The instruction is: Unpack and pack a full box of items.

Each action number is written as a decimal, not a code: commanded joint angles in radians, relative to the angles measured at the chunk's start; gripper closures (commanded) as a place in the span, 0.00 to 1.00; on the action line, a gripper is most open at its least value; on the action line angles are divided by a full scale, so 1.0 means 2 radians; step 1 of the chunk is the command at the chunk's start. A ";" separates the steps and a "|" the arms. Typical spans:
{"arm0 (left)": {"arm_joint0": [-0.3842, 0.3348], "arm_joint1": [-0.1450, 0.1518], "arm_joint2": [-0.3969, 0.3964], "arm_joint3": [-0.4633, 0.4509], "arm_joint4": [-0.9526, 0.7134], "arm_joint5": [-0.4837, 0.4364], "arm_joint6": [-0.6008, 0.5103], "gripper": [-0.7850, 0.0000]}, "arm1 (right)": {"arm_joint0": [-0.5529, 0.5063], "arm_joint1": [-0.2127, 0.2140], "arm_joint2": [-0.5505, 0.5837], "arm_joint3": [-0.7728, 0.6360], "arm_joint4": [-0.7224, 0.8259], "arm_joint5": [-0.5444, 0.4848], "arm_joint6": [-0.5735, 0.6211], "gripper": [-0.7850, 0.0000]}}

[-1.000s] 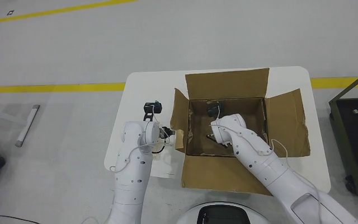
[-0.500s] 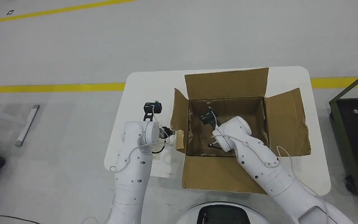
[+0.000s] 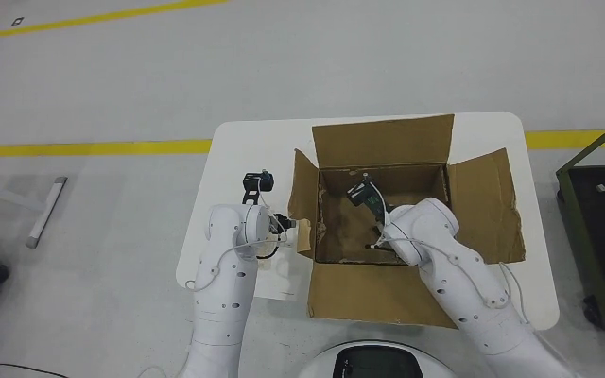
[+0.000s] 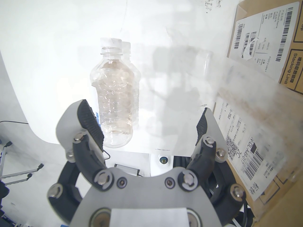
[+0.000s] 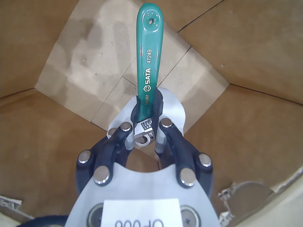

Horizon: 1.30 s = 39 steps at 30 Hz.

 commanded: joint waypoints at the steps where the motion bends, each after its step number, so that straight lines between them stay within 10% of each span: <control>1: 0.000 0.000 0.000 0.000 0.000 0.000 0.000 0.00 | 0.000 0.000 0.000 0.000 0.000 0.000 0.000 1.00; 16: 0.000 0.000 0.000 0.000 0.000 0.000 0.000 0.00 | -0.032 0.007 0.046 -0.082 0.024 -0.006 -0.022 1.00; 39: 0.000 0.000 0.000 0.000 0.000 0.000 0.000 0.00 | -0.137 0.039 0.400 -0.318 0.275 -0.026 -0.040 1.00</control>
